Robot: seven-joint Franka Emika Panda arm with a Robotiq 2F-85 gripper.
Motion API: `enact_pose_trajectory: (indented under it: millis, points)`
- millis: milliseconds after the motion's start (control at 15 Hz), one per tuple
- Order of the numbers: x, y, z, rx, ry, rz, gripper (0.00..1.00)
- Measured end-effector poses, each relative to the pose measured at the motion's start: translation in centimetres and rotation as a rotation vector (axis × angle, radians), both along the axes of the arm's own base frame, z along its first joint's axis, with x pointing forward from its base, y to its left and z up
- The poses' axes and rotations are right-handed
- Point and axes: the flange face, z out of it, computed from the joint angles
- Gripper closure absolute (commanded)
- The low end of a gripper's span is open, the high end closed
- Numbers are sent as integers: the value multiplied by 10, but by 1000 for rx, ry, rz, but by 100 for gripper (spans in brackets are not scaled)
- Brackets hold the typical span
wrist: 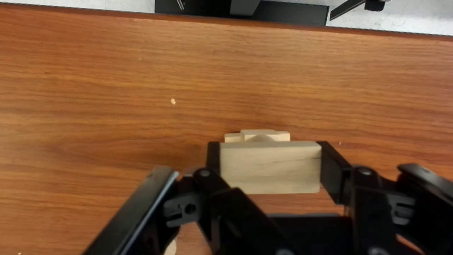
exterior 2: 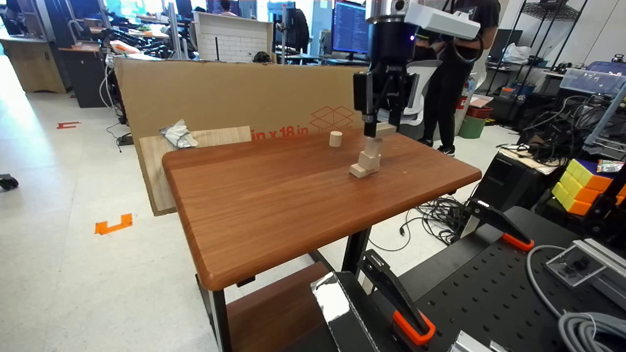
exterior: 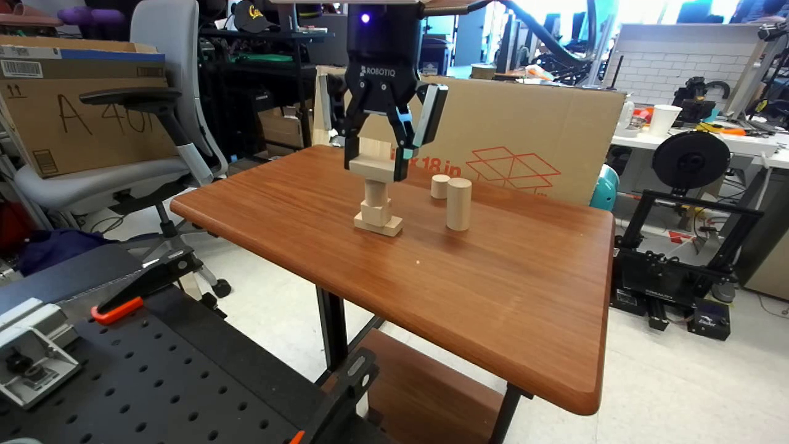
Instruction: Put the rectangular block on top of the stack on the left.
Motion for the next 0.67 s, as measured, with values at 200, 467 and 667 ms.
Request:
enact_pose_trajectory:
  millis: [200, 467, 667]
  points:
    - [0, 2, -2, -1, -2, -1, 58]
    - [1, 2, -8, -2, -6, -9, 2]
    - [1, 2, -11, -5, -5, -14, 0]
